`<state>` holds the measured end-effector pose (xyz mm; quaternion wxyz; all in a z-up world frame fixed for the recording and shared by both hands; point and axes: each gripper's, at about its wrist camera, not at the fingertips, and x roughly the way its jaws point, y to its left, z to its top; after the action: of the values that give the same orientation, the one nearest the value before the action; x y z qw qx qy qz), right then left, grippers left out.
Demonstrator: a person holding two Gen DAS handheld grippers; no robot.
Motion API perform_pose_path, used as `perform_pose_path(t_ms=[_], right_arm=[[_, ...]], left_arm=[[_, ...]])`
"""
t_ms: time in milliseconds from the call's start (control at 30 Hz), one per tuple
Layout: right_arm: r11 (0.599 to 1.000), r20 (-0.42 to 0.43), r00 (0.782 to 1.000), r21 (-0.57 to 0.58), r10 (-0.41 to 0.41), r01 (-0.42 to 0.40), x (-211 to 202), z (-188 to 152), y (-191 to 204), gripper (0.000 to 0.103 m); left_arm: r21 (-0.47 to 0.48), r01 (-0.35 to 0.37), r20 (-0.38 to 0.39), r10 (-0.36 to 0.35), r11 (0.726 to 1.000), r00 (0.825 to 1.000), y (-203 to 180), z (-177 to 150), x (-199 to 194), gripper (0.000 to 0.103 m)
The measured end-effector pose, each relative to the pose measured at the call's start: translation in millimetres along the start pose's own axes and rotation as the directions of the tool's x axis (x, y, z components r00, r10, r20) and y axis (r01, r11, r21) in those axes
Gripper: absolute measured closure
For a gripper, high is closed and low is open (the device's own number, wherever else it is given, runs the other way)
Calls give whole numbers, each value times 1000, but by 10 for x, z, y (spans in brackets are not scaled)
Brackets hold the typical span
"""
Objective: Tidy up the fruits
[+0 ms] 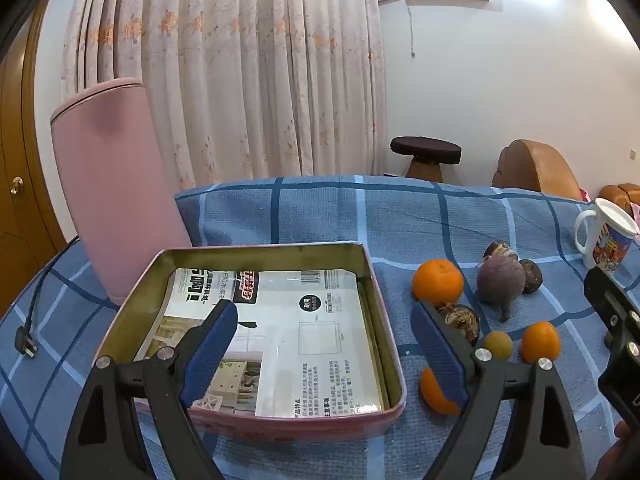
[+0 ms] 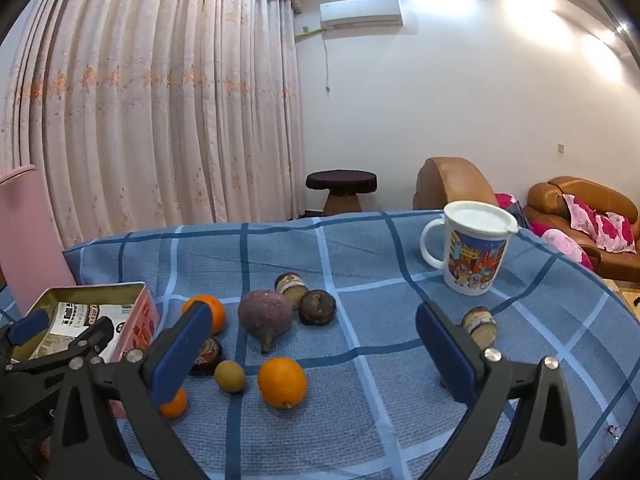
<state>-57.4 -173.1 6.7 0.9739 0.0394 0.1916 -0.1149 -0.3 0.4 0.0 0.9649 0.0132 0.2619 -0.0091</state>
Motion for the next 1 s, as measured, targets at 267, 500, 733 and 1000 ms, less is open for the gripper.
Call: perform_pose_path(t_ms=[267,500,733,1000], right_arm=[[1000,0,1000,1,-1,1,3,2,-7,0],[1000,1,1000,5,-1,1,10,-11,-20,0],[1000,-2,1000,8,0,0,-3,6,-20,0],[1000,-3,1000,9,-1,1,-7,3,-16,0]], left_arm=[[14,-2,-5,3,1000,1000,-13,-6,9,13],[16,-12,-4,12,1000,1000,15,-30,3,13],[17,-13,-7,13,1000,1000,-3,-24,-4,13],[17,-13,-5,13,1000,1000,-2,-24,-6,13]])
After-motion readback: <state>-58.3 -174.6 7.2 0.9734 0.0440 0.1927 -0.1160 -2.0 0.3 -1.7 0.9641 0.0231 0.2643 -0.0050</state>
